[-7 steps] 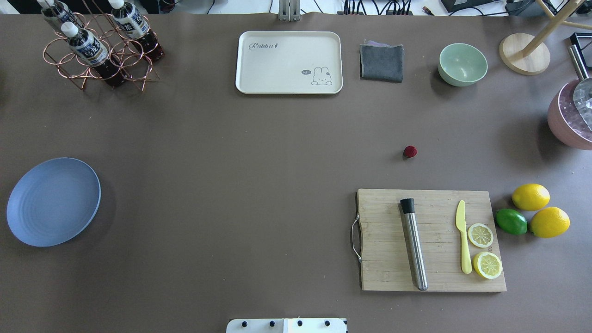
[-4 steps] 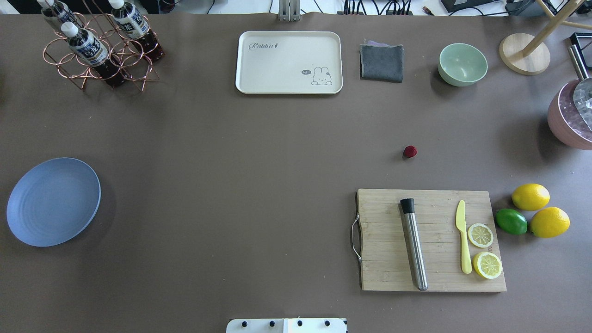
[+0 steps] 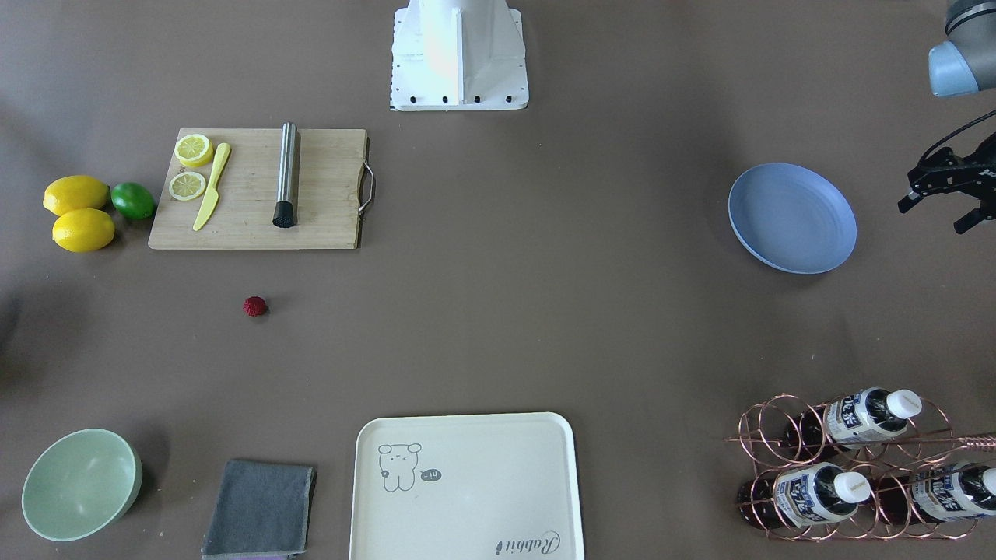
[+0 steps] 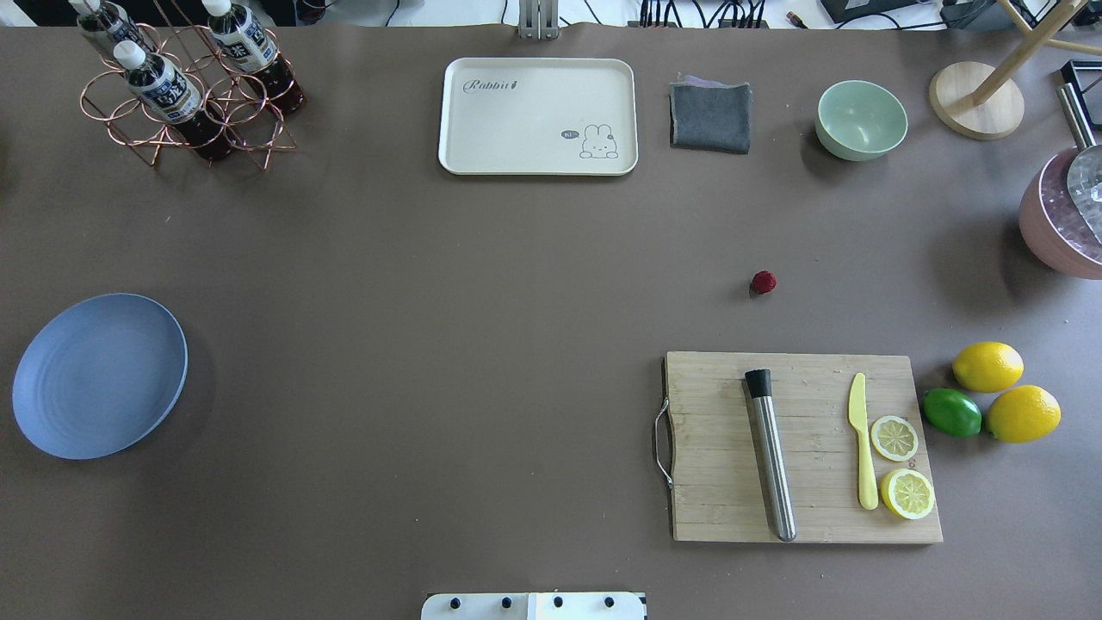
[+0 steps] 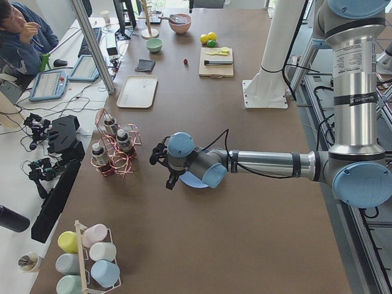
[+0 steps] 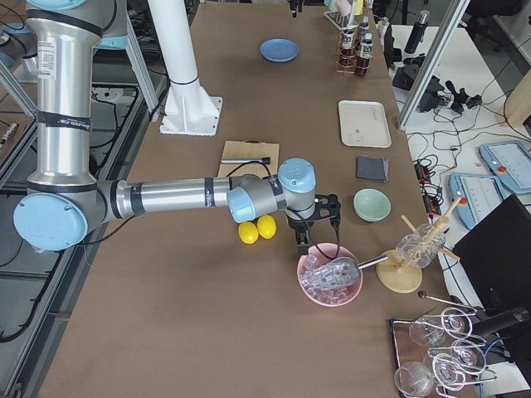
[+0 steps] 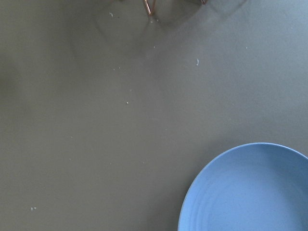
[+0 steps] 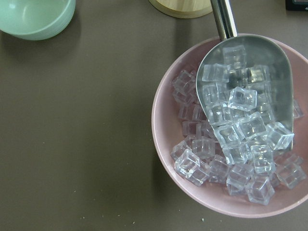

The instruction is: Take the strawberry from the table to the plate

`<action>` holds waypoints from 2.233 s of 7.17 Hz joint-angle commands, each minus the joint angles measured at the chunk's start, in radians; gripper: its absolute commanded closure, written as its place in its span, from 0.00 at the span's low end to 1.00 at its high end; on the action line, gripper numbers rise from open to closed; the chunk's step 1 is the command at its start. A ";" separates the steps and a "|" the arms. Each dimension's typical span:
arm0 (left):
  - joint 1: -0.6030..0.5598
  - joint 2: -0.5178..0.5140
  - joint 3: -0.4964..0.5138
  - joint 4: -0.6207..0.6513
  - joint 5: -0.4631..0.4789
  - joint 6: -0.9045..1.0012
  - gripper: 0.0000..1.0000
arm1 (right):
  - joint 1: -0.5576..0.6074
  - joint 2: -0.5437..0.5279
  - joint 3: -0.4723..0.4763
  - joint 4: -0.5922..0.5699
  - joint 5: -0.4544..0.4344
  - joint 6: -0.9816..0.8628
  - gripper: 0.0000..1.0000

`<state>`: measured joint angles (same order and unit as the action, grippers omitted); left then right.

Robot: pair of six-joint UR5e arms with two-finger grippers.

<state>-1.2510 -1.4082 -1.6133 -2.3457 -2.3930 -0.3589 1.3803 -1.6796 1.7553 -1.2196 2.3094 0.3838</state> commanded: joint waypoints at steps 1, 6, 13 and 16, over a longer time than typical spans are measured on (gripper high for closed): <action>0.121 0.031 0.116 -0.299 0.047 -0.229 0.03 | -0.023 -0.006 0.004 0.035 0.001 0.029 0.00; 0.202 0.017 0.208 -0.422 0.097 -0.296 0.15 | -0.040 -0.003 0.004 0.035 -0.005 0.029 0.00; 0.265 0.002 0.213 -0.426 0.097 -0.296 0.90 | -0.047 0.006 0.003 0.035 -0.008 0.029 0.00; 0.262 -0.078 0.125 -0.423 0.016 -0.513 1.00 | -0.047 0.006 0.006 0.037 -0.004 0.030 0.00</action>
<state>-0.9885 -1.4367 -1.4586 -2.7713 -2.3244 -0.7460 1.3330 -1.6735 1.7604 -1.1832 2.3030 0.4130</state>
